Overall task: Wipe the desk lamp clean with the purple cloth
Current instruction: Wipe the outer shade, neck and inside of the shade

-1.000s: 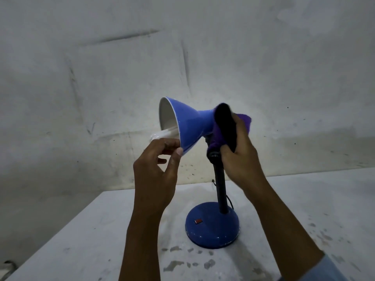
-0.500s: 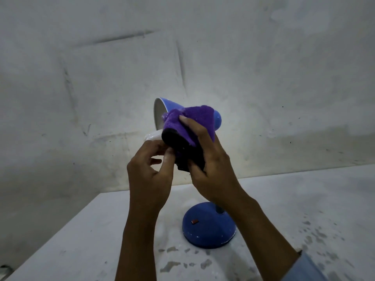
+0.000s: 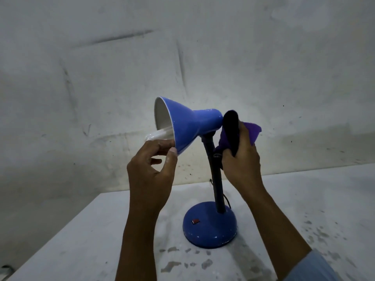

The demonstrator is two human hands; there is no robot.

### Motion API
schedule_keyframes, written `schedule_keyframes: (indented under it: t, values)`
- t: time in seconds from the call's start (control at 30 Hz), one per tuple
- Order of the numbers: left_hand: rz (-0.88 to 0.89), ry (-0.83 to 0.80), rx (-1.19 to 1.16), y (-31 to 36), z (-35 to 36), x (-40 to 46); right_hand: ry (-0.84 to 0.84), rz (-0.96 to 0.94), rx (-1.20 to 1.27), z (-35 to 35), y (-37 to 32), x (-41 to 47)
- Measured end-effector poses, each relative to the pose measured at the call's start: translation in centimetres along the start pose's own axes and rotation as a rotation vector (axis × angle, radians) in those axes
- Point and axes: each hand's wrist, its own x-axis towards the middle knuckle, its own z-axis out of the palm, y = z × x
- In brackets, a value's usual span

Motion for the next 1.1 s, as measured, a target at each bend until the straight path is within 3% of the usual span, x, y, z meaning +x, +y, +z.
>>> schedule_keyframes:
  t: [0.1, 0.3, 0.57, 0.93, 1.03, 1.1]
  values:
    - [0.008, 0.014, 0.023, -0.1, 0.0, 0.0, -0.039, -0.040, 0.105, 0.6, -0.8, -0.4]
    - [0.027, 0.029, -0.009, 0.2, -0.1, 0.1, -0.205, -0.359, 0.213, 2.1, -3.5, -3.1]
    - [0.014, 0.015, -0.041, 0.2, -0.1, 0.1, -0.306, -0.517, 0.308, 1.4, -4.9, -3.1]
    - [0.016, 0.004, -0.043, 0.3, -0.1, 0.0, -0.097, -0.209, 0.213, 3.0, -1.8, -3.3]
    - [0.027, 0.012, -0.009, 0.2, 0.0, 0.0, 0.016, -0.078, 0.296, 2.8, -1.8, -2.8]
    - [0.036, 0.019, 0.027, 0.1, 0.0, 0.0, 0.006, 0.066, 0.398, 2.5, -2.0, -2.4]
